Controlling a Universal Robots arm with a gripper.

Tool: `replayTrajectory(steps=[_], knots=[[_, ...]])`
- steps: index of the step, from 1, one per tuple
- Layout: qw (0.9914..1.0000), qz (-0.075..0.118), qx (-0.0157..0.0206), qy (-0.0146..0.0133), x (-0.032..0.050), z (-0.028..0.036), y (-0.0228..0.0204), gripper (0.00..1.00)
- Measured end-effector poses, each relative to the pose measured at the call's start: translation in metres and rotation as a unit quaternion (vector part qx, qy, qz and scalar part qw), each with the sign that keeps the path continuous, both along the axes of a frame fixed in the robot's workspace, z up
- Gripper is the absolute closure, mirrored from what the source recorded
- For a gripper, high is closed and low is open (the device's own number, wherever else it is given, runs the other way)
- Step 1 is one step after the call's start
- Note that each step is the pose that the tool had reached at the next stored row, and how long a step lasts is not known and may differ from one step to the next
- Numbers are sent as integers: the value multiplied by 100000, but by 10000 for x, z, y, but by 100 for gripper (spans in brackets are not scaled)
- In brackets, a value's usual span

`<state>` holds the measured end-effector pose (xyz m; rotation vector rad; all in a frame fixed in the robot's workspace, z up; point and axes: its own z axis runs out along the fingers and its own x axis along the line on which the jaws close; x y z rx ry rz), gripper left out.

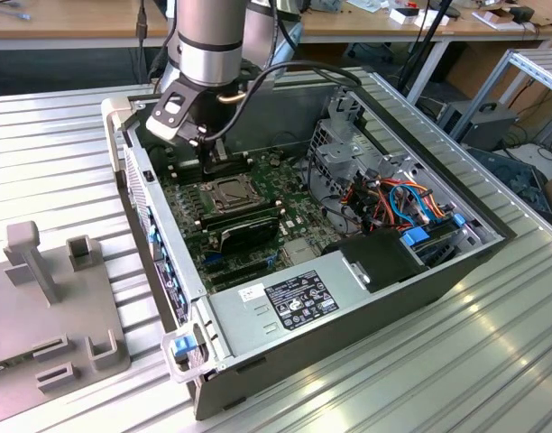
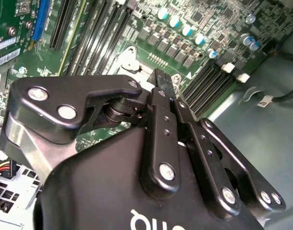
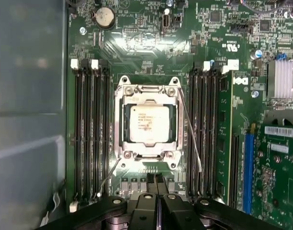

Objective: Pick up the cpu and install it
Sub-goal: 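Install the first cpu locking lever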

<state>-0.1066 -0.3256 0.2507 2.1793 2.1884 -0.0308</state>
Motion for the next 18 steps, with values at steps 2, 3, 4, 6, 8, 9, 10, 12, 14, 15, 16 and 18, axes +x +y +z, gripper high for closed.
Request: replayTrajectory(steps=[2,3,4,6,8,9,10,12,14,15,16,18], knots=[[100000,5,0,-2,-40,0,19,89],[100000,5,3,-2,-50,-1,26,89],[100000,2,3,-2,-62,-2,43,89],[100000,-4,4,-3,-69,-3,71,89],[100000,4,5,-3,-72,-4,109,89],[100000,8,4,-4,-73,-5,138,89],[100000,2,2,-2,-75,-6,171,89],[100000,-1,3,-5,-79,-7,212,89],[100000,-1,-2,-2,-83,-7,233,89],[100000,6,-2,2,-83,-7,236,89],[100000,11,3,-1,-83,-7,237,89],[100000,1,13,-1,-83,-8,254,89]])
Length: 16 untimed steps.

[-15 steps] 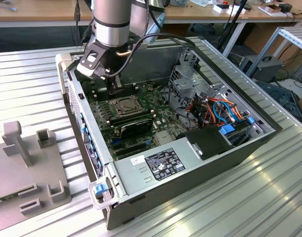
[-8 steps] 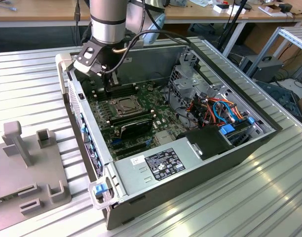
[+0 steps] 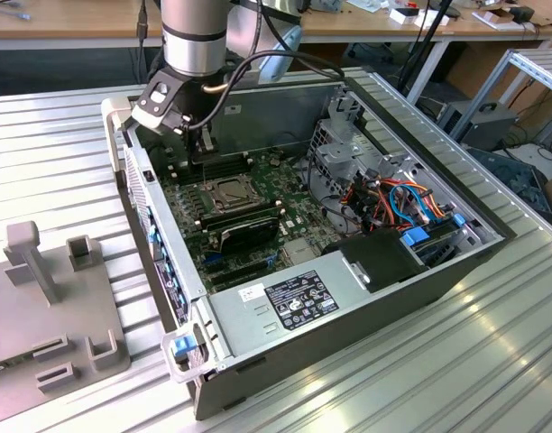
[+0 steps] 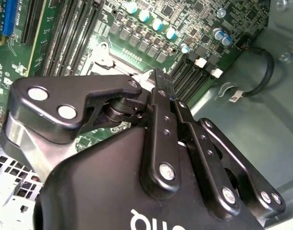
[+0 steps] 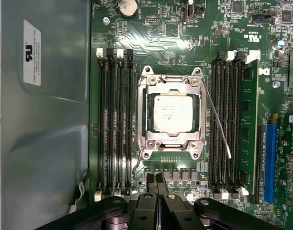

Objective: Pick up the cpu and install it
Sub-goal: 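Install the first cpu locking lever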

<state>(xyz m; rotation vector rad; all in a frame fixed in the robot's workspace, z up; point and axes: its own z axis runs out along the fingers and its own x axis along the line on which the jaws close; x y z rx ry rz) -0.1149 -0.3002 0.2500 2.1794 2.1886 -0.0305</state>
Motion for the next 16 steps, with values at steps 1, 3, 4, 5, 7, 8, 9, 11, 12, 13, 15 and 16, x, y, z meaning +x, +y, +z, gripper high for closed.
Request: replayTrajectory(steps=[1,3,4,5,7,8,9,11,12,13,15,16], knots=[[100000,-2,1,-2,0,0,12,89],[100000,0,0,1,0,0,17,89],[100000,8,3,-1,0,0,17,89],[100000,8,1,-1,0,0,17,89],[100000,-5,6,-10,0,-1,4,89],[100000,-3,-2,-2,0,0,-15,89],[100000,-2,1,-2,0,0,-33,89],[100000,0,3,-4,0,0,-74,89],[100000,0,2,-6,0,0,-93,89],[100000,-1,2,-6,0,0,-111,89],[100000,-3,-45,-3,1,0,-140,89],[100000,-89,-89,-3,1,-1,-146,89]])
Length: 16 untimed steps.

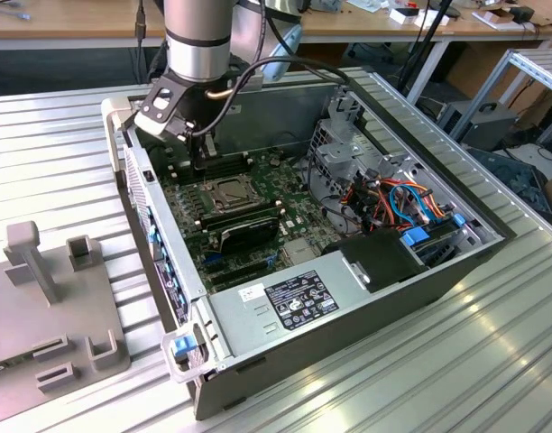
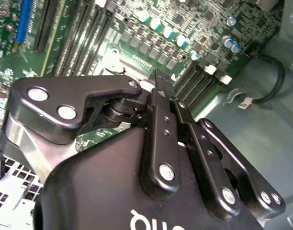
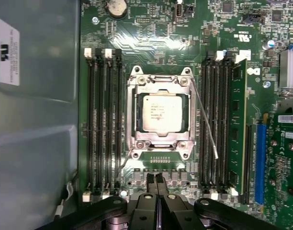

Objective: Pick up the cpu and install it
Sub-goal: 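Install the first cpu locking lever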

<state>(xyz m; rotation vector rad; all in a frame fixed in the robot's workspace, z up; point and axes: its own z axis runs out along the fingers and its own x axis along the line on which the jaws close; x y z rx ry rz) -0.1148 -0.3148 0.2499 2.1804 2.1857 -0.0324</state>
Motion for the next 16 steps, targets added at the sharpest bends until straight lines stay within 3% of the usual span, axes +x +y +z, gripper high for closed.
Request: replayTrajectory(steps=[4,8,11,14,16], knots=[[99994,-1052,-67,2,2,-2,-11,89],[99996,-848,-72,13,4,-3,-12,89],[99961,2783,-67,8,6,-8,-11,89],[99830,5827,-79,19,5,-11,-12,89],[99785,6558,-84,23,5,-11,-12,89]])
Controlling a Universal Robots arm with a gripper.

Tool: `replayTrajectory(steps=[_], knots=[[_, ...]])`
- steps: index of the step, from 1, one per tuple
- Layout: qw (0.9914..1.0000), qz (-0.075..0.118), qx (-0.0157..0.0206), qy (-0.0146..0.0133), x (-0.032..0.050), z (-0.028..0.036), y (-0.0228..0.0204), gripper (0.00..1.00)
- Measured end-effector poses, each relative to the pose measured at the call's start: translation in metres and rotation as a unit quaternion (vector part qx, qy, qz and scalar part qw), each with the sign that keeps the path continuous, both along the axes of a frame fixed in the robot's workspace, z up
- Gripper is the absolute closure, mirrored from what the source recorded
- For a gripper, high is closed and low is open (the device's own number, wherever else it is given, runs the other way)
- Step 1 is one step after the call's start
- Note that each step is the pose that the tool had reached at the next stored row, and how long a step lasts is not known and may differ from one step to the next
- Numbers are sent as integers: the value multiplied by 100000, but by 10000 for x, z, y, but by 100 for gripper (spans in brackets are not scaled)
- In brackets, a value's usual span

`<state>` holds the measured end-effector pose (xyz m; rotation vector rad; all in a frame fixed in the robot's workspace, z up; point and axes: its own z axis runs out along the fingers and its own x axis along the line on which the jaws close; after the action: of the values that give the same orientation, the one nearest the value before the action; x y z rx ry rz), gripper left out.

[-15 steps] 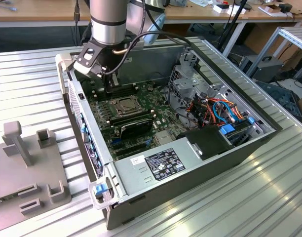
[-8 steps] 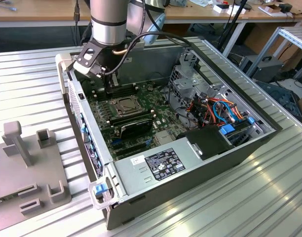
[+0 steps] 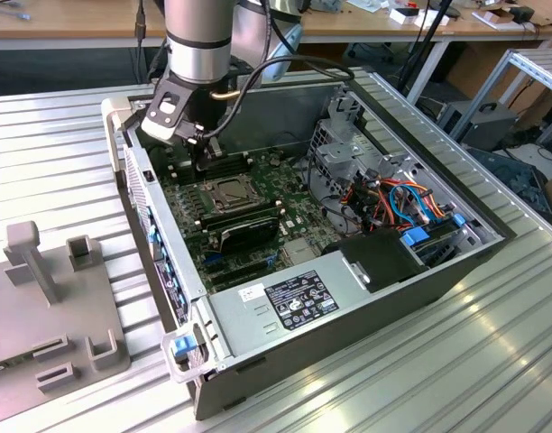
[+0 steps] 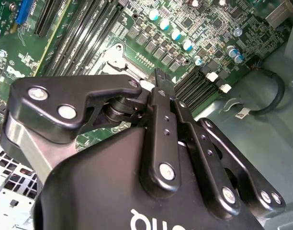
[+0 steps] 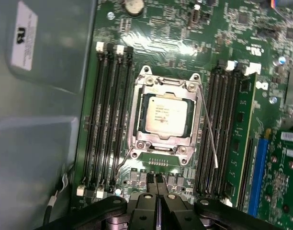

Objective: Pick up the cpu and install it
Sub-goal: 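Install the first cpu locking lever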

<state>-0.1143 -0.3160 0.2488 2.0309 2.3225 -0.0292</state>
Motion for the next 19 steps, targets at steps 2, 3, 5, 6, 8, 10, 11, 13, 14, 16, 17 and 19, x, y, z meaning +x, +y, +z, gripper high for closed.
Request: replayTrajectory(steps=[2,3,5,6,8,10,11,13,14,16,17,19], knots=[[100000,95,3,-9,0,-1,0,89],[99993,1214,0,-8,0,0,0,89],[99945,3307,2,-9,0,0,0,89],[99895,4587,5,-7,0,0,0,89],[99735,7282,4,-5,0,0,0,89],[99585,9101,2,-6,0,0,0,89],[99480,10185,4,-10,0,-1,0,89],[99274,12028,4,-8,0,-1,0,89],[99155,12974,4,-9,0,-1,0,89],[98906,14751,5,-10,0,-2,0,89],[98660,16313,3,-10,0,-2,0,89],[98331,18191,5,-10,0,-4,0,89]])
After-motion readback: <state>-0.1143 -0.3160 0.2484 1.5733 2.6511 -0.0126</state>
